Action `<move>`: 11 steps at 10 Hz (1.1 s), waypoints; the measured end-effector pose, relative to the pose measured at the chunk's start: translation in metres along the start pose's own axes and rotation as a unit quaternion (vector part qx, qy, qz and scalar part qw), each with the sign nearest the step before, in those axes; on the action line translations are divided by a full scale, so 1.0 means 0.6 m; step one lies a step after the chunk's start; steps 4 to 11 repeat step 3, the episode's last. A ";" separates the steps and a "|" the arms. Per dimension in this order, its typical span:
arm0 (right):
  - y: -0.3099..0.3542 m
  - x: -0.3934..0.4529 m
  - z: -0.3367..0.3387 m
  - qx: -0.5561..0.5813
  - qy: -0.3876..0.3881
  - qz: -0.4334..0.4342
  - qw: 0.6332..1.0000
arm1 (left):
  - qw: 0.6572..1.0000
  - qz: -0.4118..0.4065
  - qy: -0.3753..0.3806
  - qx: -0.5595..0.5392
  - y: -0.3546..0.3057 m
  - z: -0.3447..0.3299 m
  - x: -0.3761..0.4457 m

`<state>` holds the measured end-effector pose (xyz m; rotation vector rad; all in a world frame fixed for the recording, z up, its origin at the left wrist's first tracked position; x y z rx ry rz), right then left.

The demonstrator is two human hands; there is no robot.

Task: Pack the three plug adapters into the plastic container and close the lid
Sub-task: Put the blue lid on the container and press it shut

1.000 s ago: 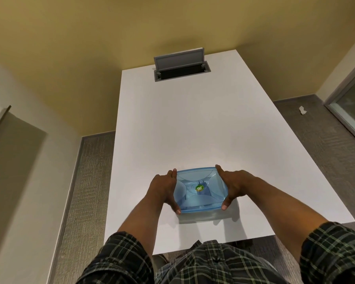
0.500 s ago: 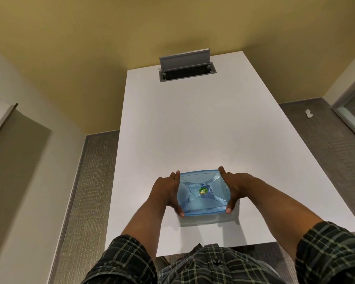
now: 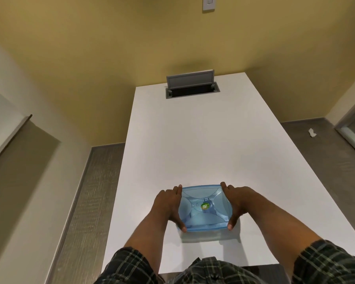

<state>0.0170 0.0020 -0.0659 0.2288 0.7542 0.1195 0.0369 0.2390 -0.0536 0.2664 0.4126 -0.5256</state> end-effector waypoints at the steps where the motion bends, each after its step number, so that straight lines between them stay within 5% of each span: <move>1: 0.001 0.002 0.006 -0.020 -0.023 0.003 1.000 | 1.000 -0.002 -0.026 -0.005 0.005 0.012 0.002; 3: 0.017 -0.014 0.087 0.007 -0.202 0.025 0.979 | 0.991 0.033 -0.127 -0.026 0.052 0.081 0.010; 11: 0.017 -0.014 0.087 0.007 -0.202 0.025 0.979 | 0.991 0.033 -0.127 -0.026 0.052 0.081 0.010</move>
Point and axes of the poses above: each hand's wrist, its own x-axis towards the middle knuckle, its own z-axis out of the back of the hand, y = z × x, the point moved 7 cm from there along x, towards the middle knuckle, and after that the axes turned 9 degrees about x, right-handed, at the moved point
